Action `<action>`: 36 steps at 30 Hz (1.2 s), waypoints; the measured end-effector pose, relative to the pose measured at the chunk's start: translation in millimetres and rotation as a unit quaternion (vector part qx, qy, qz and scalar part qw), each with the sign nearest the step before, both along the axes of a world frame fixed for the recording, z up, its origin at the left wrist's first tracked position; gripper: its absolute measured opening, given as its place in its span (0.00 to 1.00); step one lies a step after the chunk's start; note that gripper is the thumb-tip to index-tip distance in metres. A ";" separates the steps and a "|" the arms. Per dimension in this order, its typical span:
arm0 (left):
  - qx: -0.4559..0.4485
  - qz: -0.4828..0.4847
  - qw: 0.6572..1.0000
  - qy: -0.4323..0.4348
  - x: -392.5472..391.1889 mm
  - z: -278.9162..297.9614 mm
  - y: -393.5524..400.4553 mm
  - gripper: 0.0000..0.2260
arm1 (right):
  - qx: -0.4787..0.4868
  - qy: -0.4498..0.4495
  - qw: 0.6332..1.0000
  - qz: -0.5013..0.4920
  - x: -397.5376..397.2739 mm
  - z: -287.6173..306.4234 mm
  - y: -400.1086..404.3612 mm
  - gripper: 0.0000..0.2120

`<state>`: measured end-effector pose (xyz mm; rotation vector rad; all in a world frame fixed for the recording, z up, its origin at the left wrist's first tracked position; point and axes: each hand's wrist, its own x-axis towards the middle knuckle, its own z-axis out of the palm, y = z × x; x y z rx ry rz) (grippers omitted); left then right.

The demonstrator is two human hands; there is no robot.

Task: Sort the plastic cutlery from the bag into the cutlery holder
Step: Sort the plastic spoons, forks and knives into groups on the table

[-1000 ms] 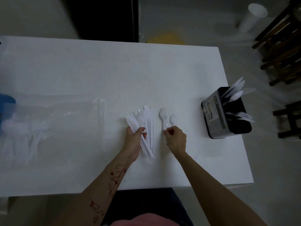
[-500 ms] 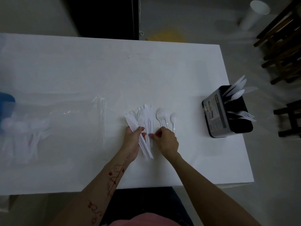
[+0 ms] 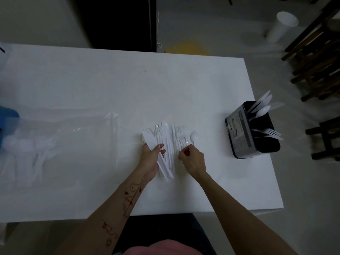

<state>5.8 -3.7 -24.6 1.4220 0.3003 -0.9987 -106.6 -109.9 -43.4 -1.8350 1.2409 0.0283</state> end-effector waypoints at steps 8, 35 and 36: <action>-0.045 0.015 0.999 0.027 -0.1 3.6 -6.5 0.14 | -0.024 -0.149 0.985 0.085 -6.6 13.6 7.3 0.06; 0.008 -0.011 1.000 0.002 2.0 -6.0 -5.6 0.16 | -0.056 -0.010 0.998 0.036 -10.0 -1.5 -2.9 0.05; 0.004 -0.008 1.000 0.005 1.7 -5.9 -6.8 0.16 | -0.054 -0.048 0.997 0.041 -12.6 -0.7 -3.0 0.04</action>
